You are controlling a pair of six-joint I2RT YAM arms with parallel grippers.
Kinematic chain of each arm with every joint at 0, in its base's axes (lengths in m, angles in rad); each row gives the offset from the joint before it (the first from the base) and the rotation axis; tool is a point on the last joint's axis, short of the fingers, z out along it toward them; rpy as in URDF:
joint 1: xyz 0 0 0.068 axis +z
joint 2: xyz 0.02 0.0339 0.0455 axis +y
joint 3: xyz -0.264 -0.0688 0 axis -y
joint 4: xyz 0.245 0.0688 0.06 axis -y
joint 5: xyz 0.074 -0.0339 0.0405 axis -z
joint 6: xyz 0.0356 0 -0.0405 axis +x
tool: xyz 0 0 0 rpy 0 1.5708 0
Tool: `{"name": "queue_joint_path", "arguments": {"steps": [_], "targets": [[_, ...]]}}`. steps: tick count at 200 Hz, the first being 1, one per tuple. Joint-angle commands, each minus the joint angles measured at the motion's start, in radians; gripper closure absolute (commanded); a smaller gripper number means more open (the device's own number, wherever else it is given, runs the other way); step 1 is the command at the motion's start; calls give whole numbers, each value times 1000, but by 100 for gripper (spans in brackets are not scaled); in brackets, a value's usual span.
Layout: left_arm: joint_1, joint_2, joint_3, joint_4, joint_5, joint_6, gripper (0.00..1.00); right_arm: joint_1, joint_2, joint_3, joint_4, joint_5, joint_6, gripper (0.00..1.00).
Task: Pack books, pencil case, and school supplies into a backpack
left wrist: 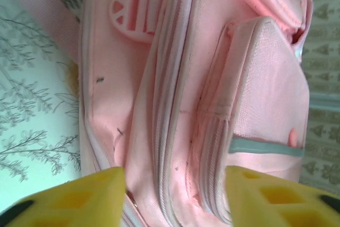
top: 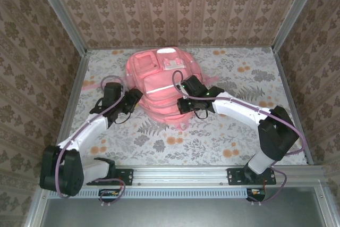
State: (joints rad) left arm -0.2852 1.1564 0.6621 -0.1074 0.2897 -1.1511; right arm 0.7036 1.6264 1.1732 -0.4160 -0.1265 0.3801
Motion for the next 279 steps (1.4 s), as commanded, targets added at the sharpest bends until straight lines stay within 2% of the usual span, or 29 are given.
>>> {"name": "queue_joint_path", "arguments": {"steps": [1, 17, 38, 73, 95, 188, 239, 279], "targets": [[8, -78, 2, -114, -44, 18, 38, 50, 54, 68, 87, -142, 81, 100], [8, -126, -29, -127, -39, -17, 34, 77, 103, 124, 103, -163, 102, 100], [7, -184, -77, -112, -22, -70, 33, 101, 163, 196, 121, -186, 120, 100], [-1, -213, -128, -24, 29, -153, 39, 129, 225, 273, 123, -205, 129, 100], [-6, -188, -130, 27, 48, -178, 45, 134, 232, 274, 122, -206, 129, 100], [-75, 5, -94, 175, 37, -221, 56, 138, 215, 254, 114, -204, 123, 100], [-96, 58, -91, 189, -1, -230, 67, 143, 177, 216, 72, -147, 93, 100], [-95, 44, -97, 163, -36, -216, 82, 144, 132, 175, 23, -51, 81, 100]]}}
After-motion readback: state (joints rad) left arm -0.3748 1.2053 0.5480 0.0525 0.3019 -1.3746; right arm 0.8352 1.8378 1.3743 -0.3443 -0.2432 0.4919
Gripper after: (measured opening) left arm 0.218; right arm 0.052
